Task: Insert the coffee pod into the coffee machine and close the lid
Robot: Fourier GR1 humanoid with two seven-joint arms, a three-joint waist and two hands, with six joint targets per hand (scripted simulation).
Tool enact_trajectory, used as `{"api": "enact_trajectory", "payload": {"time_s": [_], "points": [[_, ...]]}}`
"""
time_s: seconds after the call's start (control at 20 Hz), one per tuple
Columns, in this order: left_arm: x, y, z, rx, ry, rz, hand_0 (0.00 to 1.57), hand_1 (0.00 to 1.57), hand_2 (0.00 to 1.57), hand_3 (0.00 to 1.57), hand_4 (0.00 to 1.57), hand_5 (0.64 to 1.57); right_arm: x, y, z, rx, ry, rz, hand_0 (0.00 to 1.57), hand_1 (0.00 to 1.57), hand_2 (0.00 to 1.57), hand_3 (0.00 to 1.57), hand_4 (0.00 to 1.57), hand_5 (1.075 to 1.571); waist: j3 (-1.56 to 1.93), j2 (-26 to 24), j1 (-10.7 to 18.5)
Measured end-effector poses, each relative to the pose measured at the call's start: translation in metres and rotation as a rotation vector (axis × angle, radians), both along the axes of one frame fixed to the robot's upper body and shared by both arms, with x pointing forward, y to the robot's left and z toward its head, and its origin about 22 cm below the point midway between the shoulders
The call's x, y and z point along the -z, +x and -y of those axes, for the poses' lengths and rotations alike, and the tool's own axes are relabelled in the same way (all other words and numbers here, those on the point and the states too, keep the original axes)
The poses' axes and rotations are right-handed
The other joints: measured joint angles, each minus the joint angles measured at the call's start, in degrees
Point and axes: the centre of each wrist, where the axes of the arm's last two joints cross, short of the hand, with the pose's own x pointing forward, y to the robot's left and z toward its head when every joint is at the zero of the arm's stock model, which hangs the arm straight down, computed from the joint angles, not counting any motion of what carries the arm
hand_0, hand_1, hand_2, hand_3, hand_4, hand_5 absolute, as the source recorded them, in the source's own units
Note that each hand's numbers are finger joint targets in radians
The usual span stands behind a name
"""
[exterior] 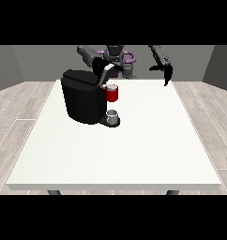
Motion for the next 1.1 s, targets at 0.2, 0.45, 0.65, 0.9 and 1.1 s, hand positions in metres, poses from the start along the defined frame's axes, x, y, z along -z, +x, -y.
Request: {"api": "enact_trajectory", "payload": {"time_s": [0.2, 0.45, 0.65, 0.9, 1.1], "points": [[-0.001, 0.003, -0.003, 0.012, -0.003, -0.023, 0.00, 0.00, 0.00, 0.00, 0.34, 1.571, -0.012, 0.004, -0.025, -0.035, -0.074, 0.031, 0.00, 0.00, 0.00, 0.00, 0.42, 1.571, -0.22, -0.23, 1.46], [0.004, 0.005, -0.006, 0.002, -0.010, -0.001, 0.00, 0.00, 0.00, 0.00, 0.37, 1.571, -0.037, 0.009, -0.051, -0.086, -0.149, 0.102, 0.00, 0.00, 0.00, 0.00, 0.35, 1.571, -0.34, 1.29, 1.51], [0.003, 0.009, -0.005, 0.000, -0.015, -0.004, 0.00, 0.00, 0.00, 0.00, 0.29, 1.571, -0.048, 0.012, -0.063, -0.127, -0.141, 0.131, 0.00, 0.00, 0.00, 0.00, 0.38, 1.571, -0.35, 1.47, 1.56], [0.011, 0.002, 0.002, 0.020, -0.018, -0.041, 0.00, 0.00, 0.00, 0.00, 0.37, 1.571, -0.022, 0.003, -0.070, -0.191, -0.145, 0.097, 0.00, 0.00, 0.00, 0.00, 0.47, 1.571, -0.35, -0.96, 2.55], [0.020, -0.001, 0.002, 0.019, -0.026, -0.057, 0.00, 0.00, 0.00, 0.00, 0.17, 1.571, -0.002, -0.013, -0.082, -0.284, -0.175, 0.077, 0.00, 0.00, 0.00, 0.00, 0.51, 1.571, -0.36, -2.17, 1.73]]}}
